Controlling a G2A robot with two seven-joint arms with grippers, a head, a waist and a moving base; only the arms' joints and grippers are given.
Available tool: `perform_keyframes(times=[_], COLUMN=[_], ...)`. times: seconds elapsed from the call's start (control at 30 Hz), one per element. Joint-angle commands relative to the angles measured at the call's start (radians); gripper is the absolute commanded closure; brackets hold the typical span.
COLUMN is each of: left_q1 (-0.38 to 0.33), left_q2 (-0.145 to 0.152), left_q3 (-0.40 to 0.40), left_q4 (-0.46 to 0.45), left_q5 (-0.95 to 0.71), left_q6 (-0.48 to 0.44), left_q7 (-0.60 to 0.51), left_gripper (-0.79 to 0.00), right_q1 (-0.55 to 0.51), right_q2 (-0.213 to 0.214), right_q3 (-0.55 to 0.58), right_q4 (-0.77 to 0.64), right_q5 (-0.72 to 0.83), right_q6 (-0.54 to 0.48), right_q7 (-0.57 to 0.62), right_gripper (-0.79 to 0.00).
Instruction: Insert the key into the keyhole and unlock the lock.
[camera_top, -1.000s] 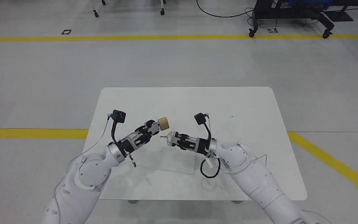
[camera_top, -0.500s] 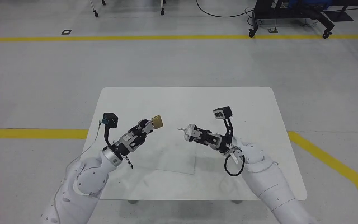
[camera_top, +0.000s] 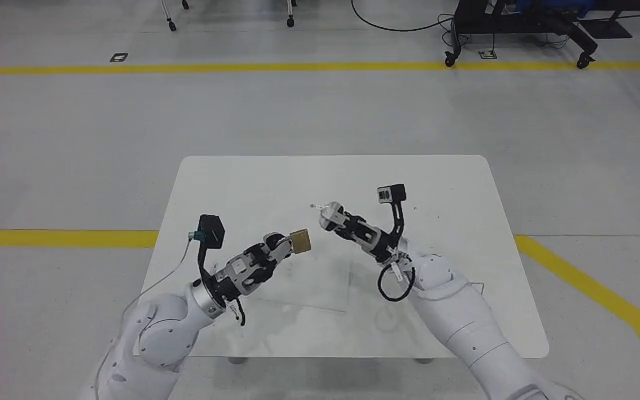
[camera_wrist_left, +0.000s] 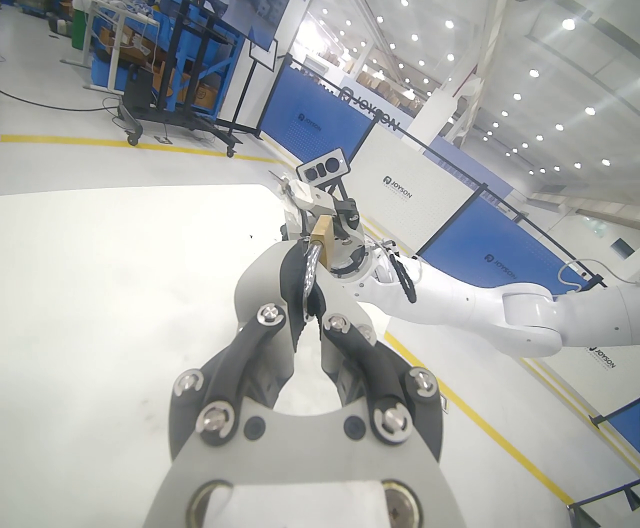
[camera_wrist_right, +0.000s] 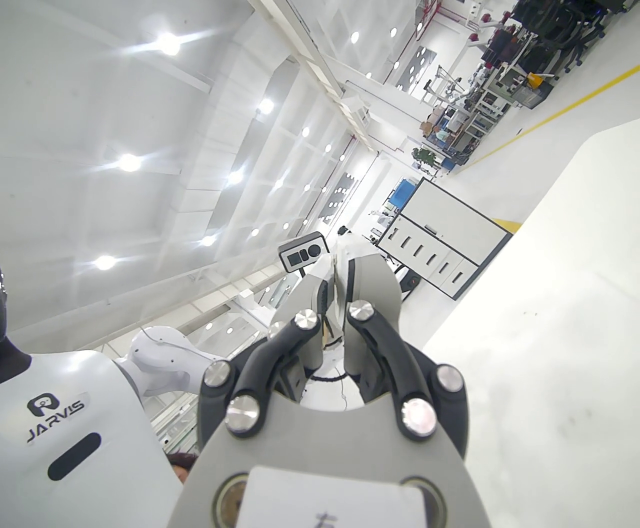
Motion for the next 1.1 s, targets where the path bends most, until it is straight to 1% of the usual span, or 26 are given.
perform_keyframes(times=[0.0,0.17,0.3,0.47,0.7,0.87,0.97,1.07], left_q1=[-0.001,-0.004,-0.007,-0.010,-0.009,-0.008,-0.007,-0.014], left_q2=[-0.001,-0.003,-0.005,-0.009,-0.012,-0.014,-0.015,-0.015], left_q3=[0.008,0.020,0.025,0.034,0.040,0.040,0.043,0.040], left_q4=[-0.001,-0.003,0.003,0.007,0.009,0.014,0.019,0.044], left_q5=[0.007,0.031,0.039,0.063,0.085,0.079,0.051,-0.068], left_q6=[-0.003,0.004,0.025,0.044,0.054,0.059,0.058,0.062], left_q7=[-0.009,-0.009,0.005,0.025,0.056,0.058,0.045,-0.016], left_gripper=[0.000,0.000,0.000,0.000,0.000,0.000,0.000,0.000], right_q1=[0.001,-0.004,-0.020,-0.046,-0.076,-0.090,-0.096,-0.106], right_q2=[-0.005,-0.011,-0.007,0.000,0.008,0.008,0.006,0.007], right_q3=[-0.007,-0.009,0.007,0.025,0.041,0.044,0.040,0.049], right_q4=[0.000,-0.006,-0.024,-0.058,-0.098,-0.115,-0.125,-0.147], right_q5=[-0.001,0.028,0.087,0.109,0.180,0.181,0.166,0.173], right_q6=[0.004,0.000,0.002,0.003,0.055,0.061,0.055,0.045], right_q7=[0.001,0.040,0.108,0.176,0.294,0.323,0.317,0.307], right_gripper=[0.000,0.000,0.000,0.000,0.000,0.000,0.000,0.000])
